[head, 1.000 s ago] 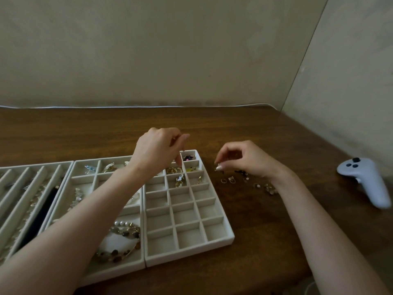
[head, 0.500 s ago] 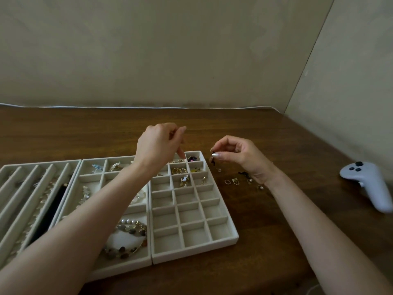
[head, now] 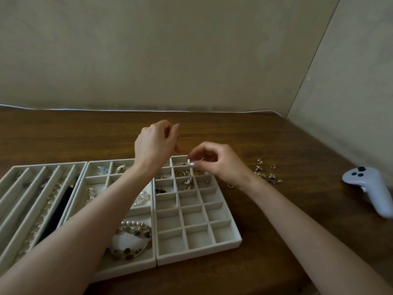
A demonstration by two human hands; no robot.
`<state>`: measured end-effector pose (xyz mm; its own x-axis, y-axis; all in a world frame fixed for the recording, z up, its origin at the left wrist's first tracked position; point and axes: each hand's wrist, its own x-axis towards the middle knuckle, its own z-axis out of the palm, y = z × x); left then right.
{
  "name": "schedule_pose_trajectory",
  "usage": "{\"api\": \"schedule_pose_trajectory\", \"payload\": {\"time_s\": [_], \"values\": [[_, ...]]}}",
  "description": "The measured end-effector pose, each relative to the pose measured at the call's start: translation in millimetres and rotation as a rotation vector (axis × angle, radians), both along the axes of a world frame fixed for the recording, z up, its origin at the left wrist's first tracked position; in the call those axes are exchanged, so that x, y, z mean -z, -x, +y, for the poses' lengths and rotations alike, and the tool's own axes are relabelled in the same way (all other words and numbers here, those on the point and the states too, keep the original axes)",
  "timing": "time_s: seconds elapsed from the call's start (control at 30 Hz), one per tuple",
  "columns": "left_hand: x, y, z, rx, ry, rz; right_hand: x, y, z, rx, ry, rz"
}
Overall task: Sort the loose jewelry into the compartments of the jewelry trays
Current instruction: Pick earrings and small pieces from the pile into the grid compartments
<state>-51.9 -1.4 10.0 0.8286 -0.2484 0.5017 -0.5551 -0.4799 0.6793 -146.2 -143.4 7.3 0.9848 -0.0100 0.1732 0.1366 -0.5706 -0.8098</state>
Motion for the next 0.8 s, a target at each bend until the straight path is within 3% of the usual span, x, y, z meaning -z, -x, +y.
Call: {"api": "schedule_pose_trajectory", "payload": {"time_s": [0.17, 0.37, 0.57, 0.8], "values": [[5, 7, -7, 0.11, -0.077, -0.056, -6, 24, -76, 0.204, 0.115, -0.014], [13, 20, -25, 0.34, -0.234, -0.054, 19, 45, -123, 0.49, 0.01, -0.134], [7, 38, -68, 0.594, -0.616, -0.191, 28, 40, -131, 0.566, 0.158, -0.184], [20, 37, -126, 0.749, -0.704, -0.146, 30, 41, -136, 0.635, 0.142, -0.189]]}}
